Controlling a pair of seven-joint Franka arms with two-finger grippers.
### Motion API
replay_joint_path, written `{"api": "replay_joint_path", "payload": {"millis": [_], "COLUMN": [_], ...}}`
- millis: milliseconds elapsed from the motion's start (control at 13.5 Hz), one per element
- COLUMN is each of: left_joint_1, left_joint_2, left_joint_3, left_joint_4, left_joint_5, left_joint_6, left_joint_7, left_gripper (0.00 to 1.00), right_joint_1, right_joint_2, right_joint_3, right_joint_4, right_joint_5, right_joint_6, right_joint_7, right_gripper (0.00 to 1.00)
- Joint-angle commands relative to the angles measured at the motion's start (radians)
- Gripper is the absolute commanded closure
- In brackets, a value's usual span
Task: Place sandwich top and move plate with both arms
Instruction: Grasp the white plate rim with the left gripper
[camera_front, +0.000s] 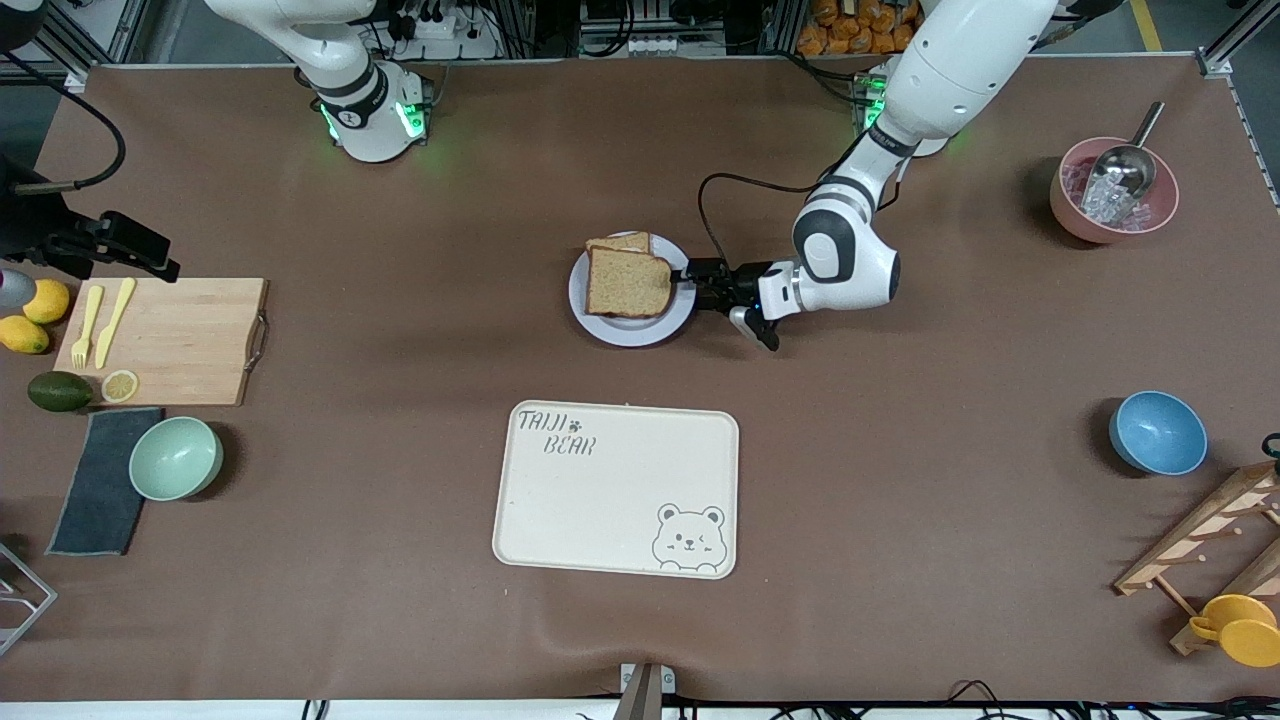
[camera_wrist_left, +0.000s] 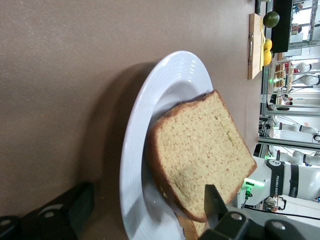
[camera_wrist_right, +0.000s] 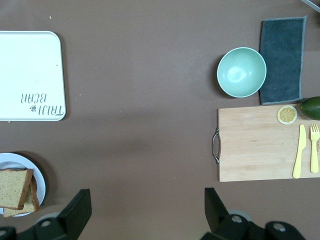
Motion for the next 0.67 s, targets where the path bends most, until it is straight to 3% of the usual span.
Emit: {"api": "replay_joint_path", "payload": {"millis": [0,149,223,594], "left_joint_1": [-0.012,-0.013,-0.013,-0.007], "left_joint_2": [0.004,0.004,0.004,0.018], "left_joint_3": [-0.001,-0.001,-0.001,-0.002], "left_joint_4": [0.009,0.009,0.009,0.007], "left_joint_5": [-0.036,-0.037,-0.036,-0.039], "left_joint_6": [0.017,0.018,0.018,0.020], "left_joint_7": [0.025,0.032,0.032,0.024], "left_gripper": [0.56,0.94,1.00,1.00], "right_joint_1": [-0.011,-0.009,-0.011,-0.009], "right_joint_2": [0.012,0.014,0.014,0.018], "right_joint_3": [0.011,0.011,0.011,0.011], "right_joint_4": [0.024,0.024,0.024,0.021], "right_joint_5": [-0.017,-0.017,-0.015,-0.017], "right_joint_6": [-0.008,-0.008,-0.007,-0.007], "right_joint_7": [-0.007,-0.008,-0.008,-0.008], "right_gripper": [0.00,0.00,0.00,0.00]}}
